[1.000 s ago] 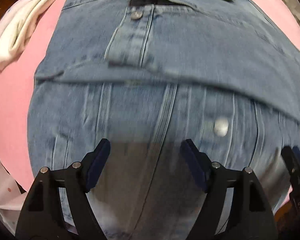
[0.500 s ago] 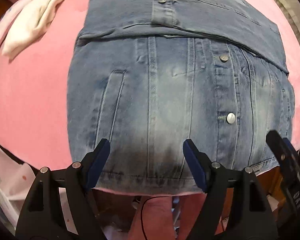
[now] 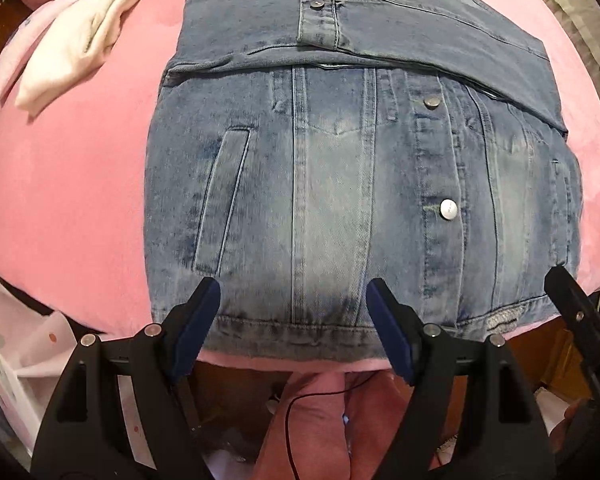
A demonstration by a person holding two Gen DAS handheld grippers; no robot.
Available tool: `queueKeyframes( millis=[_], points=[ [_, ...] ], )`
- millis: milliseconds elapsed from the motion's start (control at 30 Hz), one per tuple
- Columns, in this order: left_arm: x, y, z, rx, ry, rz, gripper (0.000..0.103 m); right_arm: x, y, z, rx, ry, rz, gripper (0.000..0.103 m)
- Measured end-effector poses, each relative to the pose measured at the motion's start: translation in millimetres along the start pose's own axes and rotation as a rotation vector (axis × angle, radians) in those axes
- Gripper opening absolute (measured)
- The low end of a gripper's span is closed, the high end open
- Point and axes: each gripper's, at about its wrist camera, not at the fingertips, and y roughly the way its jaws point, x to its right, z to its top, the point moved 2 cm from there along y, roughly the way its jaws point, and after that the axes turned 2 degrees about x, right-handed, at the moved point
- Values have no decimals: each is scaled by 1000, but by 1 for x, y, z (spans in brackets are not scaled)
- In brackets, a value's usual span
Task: Fold large clothes
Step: 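Open both tools and move them to the jacket hem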
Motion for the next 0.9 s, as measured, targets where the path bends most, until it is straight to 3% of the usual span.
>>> queueKeyframes(
  millis=[333,533,633,733,900],
  points=[
    [-27,-3,-44,-33,-68,-21,73,71,-14,-15,-97,161,50,88],
    [-66,1,-67,52,-98,-93,73,136,-13,-32,-162,267,59,88],
    [-88,8,-72,49,-91,-98,73,169,-15,-32,-166,287,38,88],
    [-108,19,-72,31,-76,-90,73,192,-13,-31,-151,206,-27,88],
    [-135,41,-66,-19,-98,-249,73,212,5,-27,-154,-34,-47,88]
  ],
)
